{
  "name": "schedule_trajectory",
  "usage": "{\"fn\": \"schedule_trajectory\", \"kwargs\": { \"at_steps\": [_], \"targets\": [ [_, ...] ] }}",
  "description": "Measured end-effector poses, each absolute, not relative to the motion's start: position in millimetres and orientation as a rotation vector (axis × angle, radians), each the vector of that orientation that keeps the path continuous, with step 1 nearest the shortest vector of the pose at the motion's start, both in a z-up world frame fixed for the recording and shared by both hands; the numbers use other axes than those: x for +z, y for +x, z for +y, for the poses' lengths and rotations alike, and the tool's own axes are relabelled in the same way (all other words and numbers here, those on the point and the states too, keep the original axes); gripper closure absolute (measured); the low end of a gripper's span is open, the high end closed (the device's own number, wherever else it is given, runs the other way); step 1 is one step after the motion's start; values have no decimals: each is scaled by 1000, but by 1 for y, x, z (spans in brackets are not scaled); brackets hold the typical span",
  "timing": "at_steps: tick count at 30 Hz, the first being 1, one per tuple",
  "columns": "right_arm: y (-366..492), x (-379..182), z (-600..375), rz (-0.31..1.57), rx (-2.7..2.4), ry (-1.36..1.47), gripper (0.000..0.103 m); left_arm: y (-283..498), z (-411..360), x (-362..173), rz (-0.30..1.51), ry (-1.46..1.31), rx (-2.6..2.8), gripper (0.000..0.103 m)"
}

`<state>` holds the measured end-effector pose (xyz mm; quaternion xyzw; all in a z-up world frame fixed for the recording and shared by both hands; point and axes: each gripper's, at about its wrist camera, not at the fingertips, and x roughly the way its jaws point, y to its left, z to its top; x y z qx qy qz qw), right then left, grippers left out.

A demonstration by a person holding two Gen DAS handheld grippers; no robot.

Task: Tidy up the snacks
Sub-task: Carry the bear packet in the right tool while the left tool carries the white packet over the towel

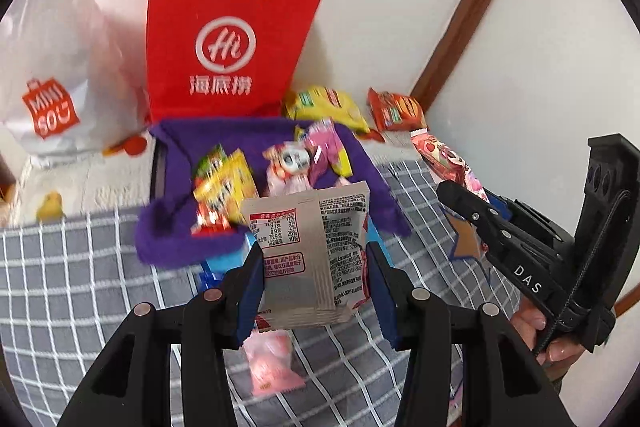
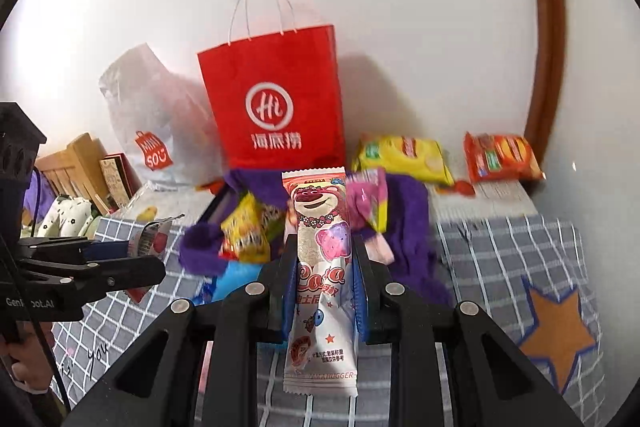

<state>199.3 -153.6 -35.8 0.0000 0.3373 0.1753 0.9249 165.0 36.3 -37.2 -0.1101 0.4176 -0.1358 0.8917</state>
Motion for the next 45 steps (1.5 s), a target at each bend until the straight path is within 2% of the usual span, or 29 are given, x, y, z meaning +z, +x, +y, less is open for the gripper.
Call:
{"fn": "schedule_trajectory", "kwargs": {
  "at_steps": [8, 22, 31, 45],
  "targets": [
    [251, -27, -140, 697, 382, -11, 79, 217, 50, -27, 846, -221, -245, 57],
    [340, -54, -109, 752, 406, 28, 79, 305, 74, -53, 878, -289, -216, 57],
    [361, -93, -105, 858, 405, -21, 79, 323, 89, -86, 921, -305, -155, 57],
    [376, -124, -100, 956, 399, -69, 79, 325, 83, -91, 944, -325, -206, 57]
  ]
}}
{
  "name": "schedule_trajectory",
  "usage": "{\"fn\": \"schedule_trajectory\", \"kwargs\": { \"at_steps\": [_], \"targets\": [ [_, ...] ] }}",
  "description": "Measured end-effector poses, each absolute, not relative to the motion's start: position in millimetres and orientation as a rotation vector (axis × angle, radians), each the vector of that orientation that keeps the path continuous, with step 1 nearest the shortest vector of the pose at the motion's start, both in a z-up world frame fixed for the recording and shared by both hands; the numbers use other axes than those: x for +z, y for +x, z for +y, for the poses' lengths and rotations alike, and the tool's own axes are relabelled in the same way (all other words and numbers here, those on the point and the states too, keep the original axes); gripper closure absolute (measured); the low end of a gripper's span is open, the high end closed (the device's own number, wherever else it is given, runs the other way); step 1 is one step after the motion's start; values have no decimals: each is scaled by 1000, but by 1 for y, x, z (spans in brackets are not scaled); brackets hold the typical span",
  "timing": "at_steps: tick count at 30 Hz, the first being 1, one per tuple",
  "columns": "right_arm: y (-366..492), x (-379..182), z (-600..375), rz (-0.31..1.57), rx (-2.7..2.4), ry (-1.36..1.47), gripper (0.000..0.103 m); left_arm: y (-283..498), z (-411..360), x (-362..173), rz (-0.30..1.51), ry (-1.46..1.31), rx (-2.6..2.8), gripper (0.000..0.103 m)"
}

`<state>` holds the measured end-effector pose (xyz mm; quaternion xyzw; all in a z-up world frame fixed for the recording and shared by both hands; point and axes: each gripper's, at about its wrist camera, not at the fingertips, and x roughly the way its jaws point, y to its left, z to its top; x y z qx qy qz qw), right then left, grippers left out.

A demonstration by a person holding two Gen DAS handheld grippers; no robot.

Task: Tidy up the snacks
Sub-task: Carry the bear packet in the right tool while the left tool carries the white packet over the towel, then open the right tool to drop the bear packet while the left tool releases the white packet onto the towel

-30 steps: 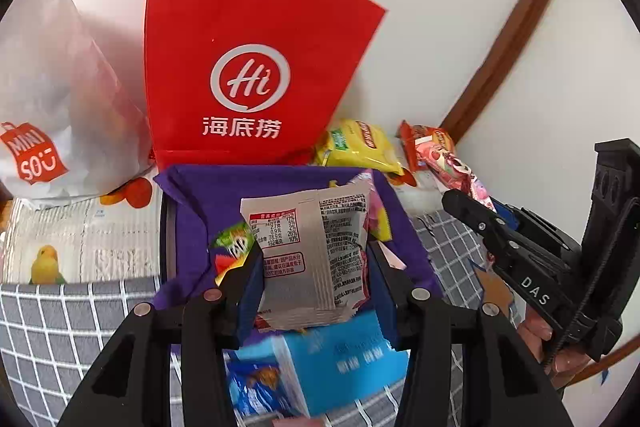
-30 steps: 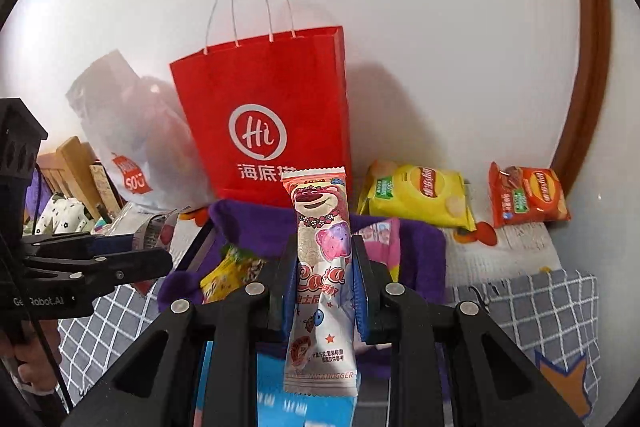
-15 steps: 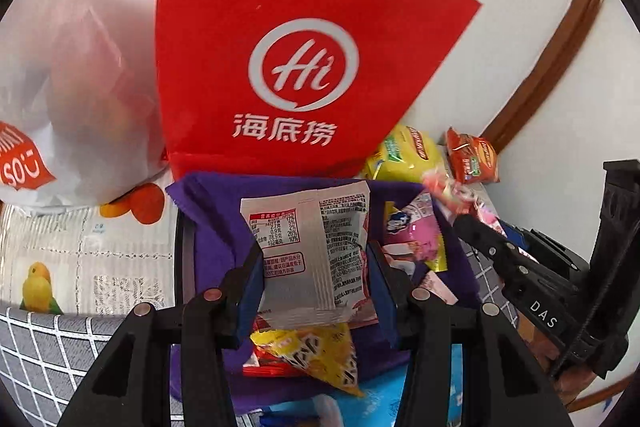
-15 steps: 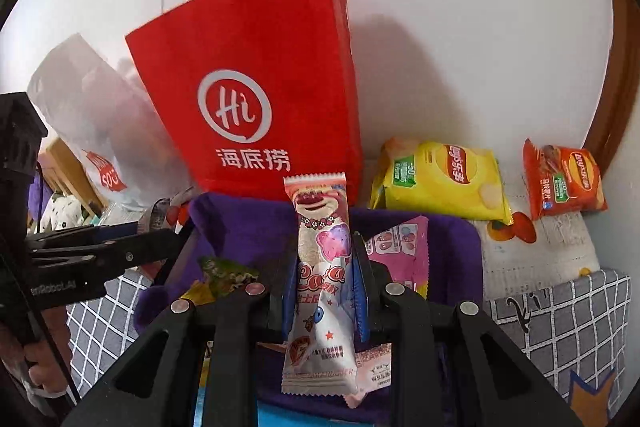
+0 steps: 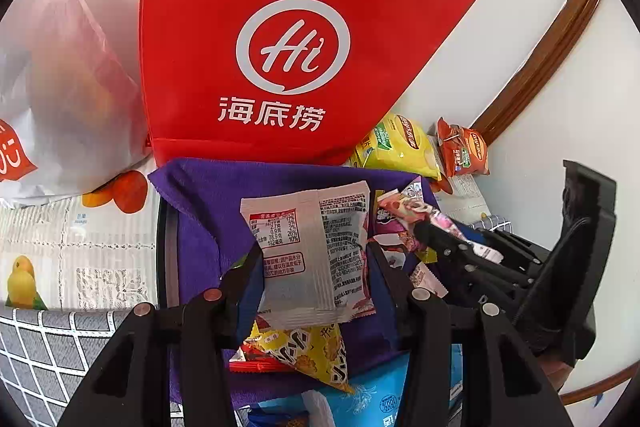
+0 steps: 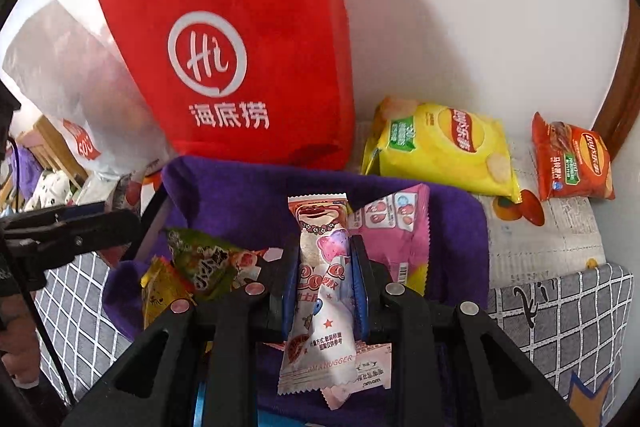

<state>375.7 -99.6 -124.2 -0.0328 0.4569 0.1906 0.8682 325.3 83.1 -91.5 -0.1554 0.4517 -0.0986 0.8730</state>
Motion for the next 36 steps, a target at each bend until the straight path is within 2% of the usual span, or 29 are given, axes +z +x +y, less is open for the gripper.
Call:
{"fn": "schedule_trajectory", "kwargs": {
  "at_steps": [28, 31, 36],
  "targets": [
    [377, -128, -99, 994, 409, -104, 77, 332, 77, -107, 997, -334, -207, 57],
    [377, -126, -102, 1000, 410, -101, 76, 334, 75, -109, 1004, -333, -203, 57],
    [373, -119, -103, 974, 397, -136, 67, 339, 72, -114, 1028, -334, -205, 57]
  ]
}}
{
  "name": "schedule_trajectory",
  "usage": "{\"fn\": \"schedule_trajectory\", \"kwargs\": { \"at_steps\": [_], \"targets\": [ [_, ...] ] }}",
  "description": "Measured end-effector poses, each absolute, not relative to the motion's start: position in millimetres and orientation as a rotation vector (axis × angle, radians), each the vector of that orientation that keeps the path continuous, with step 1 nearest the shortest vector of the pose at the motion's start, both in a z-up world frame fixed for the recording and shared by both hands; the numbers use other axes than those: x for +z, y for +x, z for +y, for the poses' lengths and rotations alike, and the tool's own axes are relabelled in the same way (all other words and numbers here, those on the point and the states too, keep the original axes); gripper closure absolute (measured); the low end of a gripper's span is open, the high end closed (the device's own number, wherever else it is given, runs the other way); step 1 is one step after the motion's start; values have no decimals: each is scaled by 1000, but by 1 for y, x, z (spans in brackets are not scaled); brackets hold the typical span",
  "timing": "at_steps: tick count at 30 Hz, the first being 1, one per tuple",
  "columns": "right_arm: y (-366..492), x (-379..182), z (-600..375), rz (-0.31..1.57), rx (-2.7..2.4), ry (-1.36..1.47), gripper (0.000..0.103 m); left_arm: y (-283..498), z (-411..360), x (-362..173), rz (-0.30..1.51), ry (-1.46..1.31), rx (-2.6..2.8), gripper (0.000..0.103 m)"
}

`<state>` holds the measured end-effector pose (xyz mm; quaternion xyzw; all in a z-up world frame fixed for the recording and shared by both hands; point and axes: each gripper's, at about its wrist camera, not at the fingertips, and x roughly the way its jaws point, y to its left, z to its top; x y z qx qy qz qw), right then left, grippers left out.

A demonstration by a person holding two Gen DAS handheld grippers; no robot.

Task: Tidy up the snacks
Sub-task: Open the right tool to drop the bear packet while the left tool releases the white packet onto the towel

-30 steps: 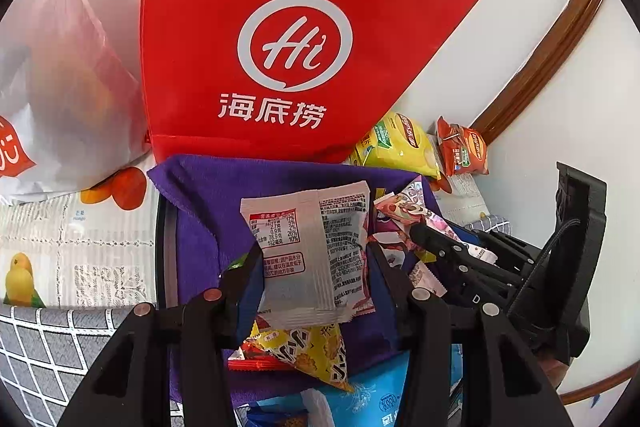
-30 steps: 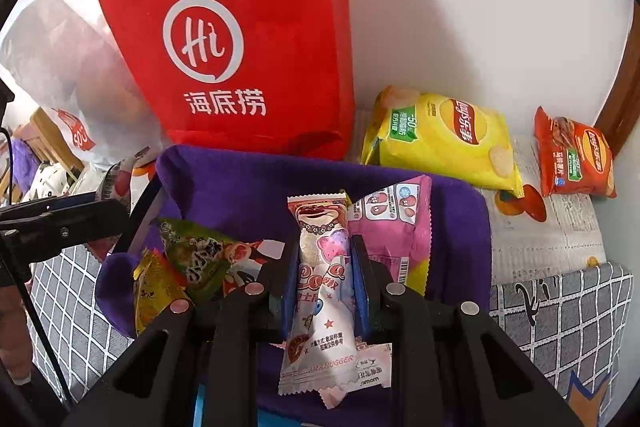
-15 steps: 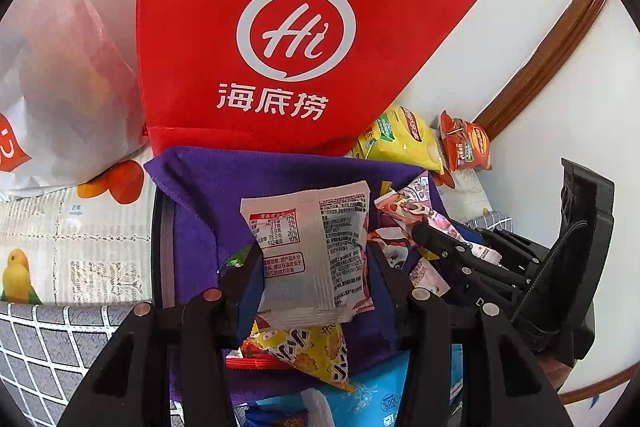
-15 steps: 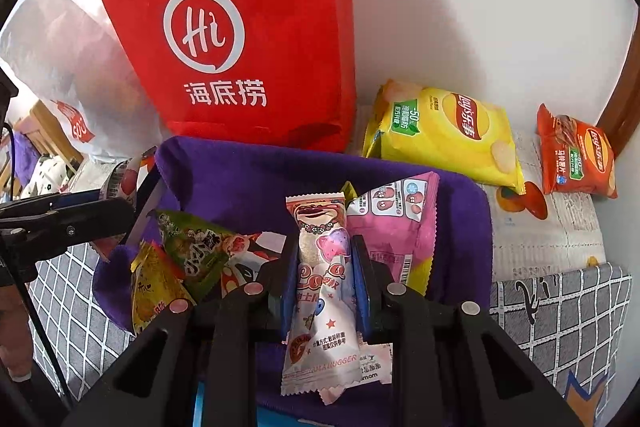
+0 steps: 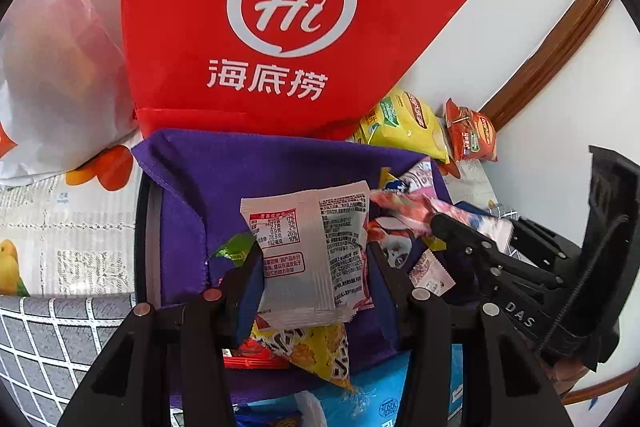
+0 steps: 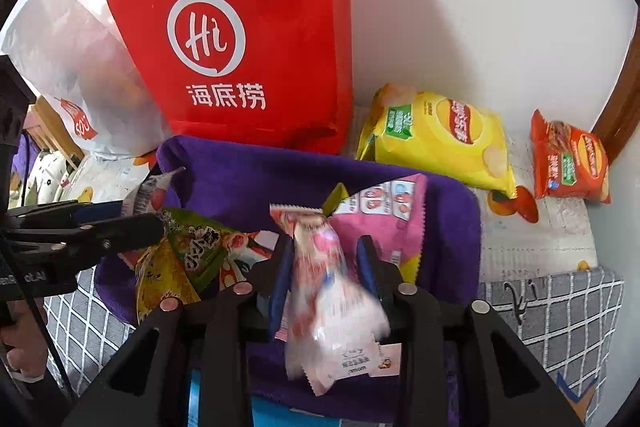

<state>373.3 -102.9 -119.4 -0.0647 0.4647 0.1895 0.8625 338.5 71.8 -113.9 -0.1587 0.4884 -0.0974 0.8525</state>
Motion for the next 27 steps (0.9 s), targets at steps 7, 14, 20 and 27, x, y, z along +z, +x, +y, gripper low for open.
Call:
{"fn": "schedule_trajectory", "kwargs": {
  "at_steps": [7, 14, 20, 27],
  "targets": [
    [367, -110, -103, 951, 397, -162, 62, 341, 65, -120, 1049, -330, -208, 56],
    [365, -100, -109, 924, 386, -146, 58, 345, 60, -126, 1071, -330, -216, 55],
    [365, -95, -116, 912, 376, -121, 57, 346, 59, -127, 1075, -327, -221, 55],
    [362, -92, -115, 903, 376, -133, 57, 344, 65, -126, 1071, -343, -224, 54]
  ]
}}
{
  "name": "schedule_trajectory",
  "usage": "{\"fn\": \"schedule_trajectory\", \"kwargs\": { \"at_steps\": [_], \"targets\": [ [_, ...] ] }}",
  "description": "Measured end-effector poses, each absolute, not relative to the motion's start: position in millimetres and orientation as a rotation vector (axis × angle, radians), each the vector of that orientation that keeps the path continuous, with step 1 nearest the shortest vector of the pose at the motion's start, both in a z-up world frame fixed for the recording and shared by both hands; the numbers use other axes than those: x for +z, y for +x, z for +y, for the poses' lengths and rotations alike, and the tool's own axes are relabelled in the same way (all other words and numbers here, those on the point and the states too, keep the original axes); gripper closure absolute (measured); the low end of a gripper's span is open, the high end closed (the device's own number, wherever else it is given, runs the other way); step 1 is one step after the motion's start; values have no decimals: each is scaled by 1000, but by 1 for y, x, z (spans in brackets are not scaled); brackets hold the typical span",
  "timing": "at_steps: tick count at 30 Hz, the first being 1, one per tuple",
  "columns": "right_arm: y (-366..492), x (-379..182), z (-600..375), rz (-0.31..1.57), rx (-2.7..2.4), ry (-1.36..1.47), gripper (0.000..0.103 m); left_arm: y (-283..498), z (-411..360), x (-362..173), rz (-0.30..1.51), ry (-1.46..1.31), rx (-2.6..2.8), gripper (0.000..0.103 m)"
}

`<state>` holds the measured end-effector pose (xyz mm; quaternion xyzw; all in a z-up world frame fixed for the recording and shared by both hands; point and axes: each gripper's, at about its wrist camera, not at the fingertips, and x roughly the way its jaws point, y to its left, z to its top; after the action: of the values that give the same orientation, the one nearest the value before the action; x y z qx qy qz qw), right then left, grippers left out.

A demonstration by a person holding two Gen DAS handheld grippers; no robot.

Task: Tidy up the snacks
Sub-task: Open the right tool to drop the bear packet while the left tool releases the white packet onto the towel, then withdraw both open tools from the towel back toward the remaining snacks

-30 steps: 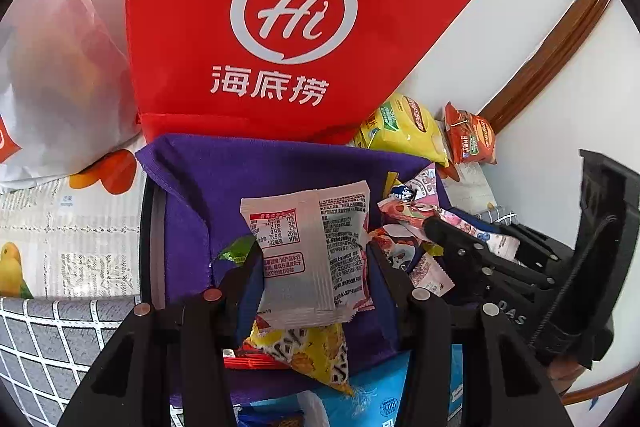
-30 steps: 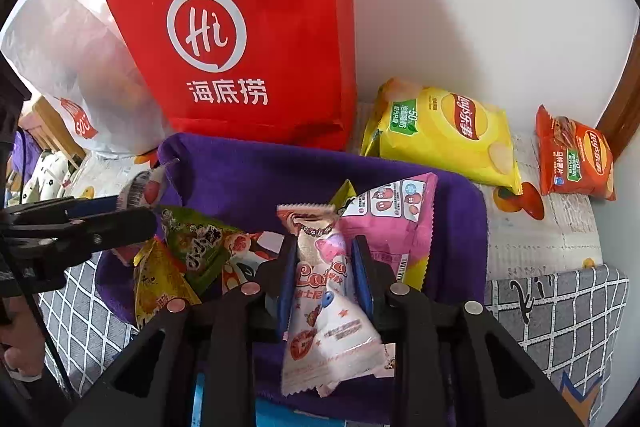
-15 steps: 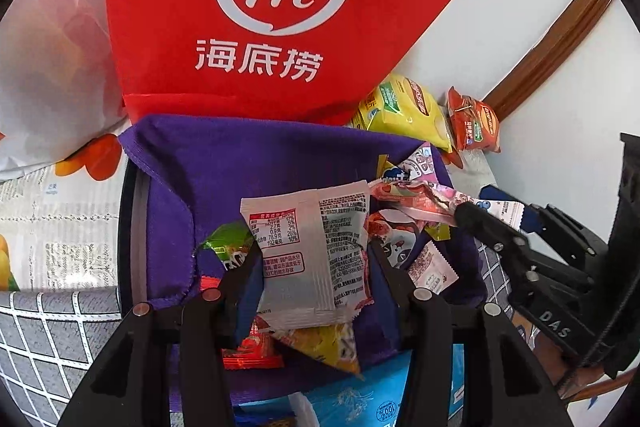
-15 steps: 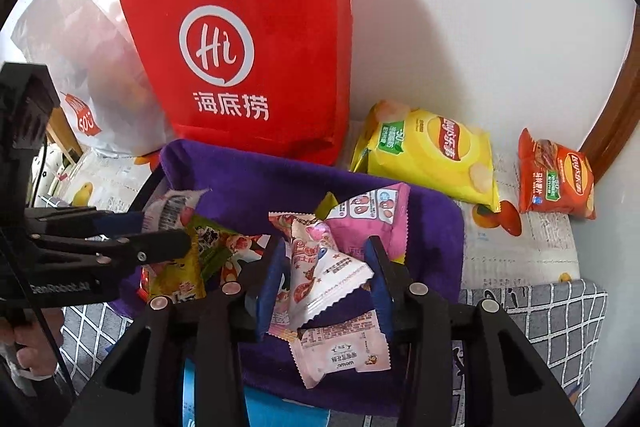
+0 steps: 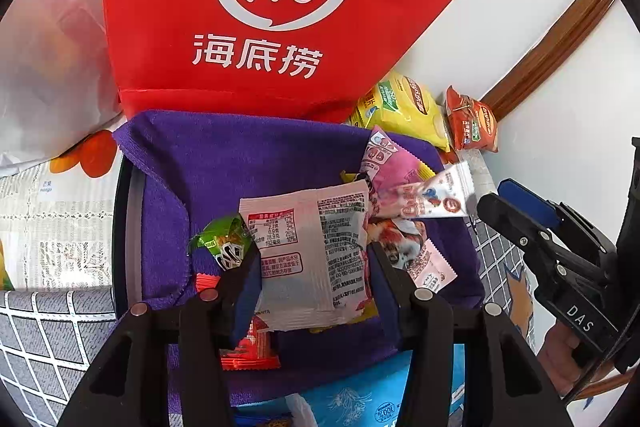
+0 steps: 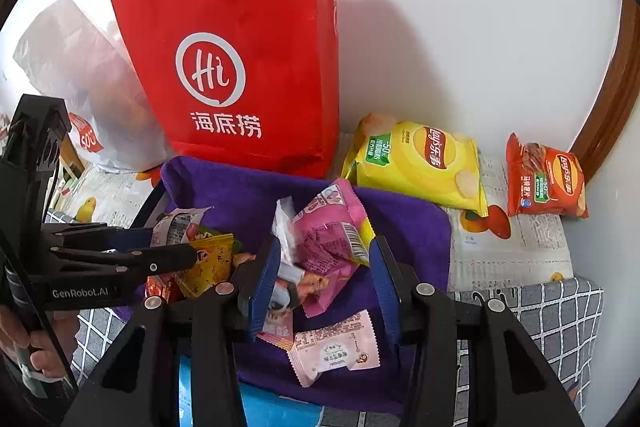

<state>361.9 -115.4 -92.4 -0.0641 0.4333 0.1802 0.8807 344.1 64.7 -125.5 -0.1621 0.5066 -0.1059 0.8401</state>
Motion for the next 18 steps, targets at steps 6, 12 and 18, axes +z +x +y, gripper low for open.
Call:
{"fn": "schedule_trajectory", "kwargs": {
  "at_steps": [6, 12, 18],
  "targets": [
    [361, -87, -121, 894, 368, -114, 56, 343, 63, -123, 1064, -340, -238, 53],
    [358, -81, -122, 881, 374, -105, 56, 339, 60, -113, 1018, -329, -256, 41],
    [351, -76, -114, 865, 388, -124, 56, 334, 53, -101, 988, -289, -261, 37]
  ]
}}
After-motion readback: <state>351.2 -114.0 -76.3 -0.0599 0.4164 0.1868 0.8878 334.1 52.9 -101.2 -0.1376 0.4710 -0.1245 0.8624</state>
